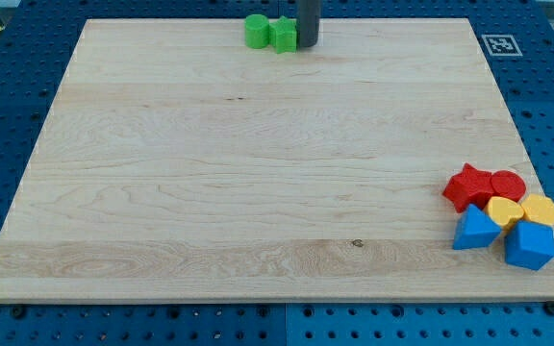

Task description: Slide the green star along with green circle slightly left

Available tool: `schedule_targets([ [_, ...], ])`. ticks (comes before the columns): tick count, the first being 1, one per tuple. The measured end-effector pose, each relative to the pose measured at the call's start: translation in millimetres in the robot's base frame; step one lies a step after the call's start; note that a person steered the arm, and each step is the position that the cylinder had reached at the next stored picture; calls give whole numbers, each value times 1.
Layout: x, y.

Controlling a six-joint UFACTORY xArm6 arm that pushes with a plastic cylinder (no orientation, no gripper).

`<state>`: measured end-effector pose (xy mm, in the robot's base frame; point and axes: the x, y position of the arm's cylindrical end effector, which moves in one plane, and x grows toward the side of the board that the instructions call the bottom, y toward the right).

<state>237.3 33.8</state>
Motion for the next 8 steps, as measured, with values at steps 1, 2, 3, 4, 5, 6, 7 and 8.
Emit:
schedule_targets([
  [1, -3, -6],
  [2, -6, 11],
  [3, -19, 14],
  [4, -19, 23],
  [5, 7, 23],
  [6, 20, 10],
  [7, 20, -13],
  [8, 22, -26],
])
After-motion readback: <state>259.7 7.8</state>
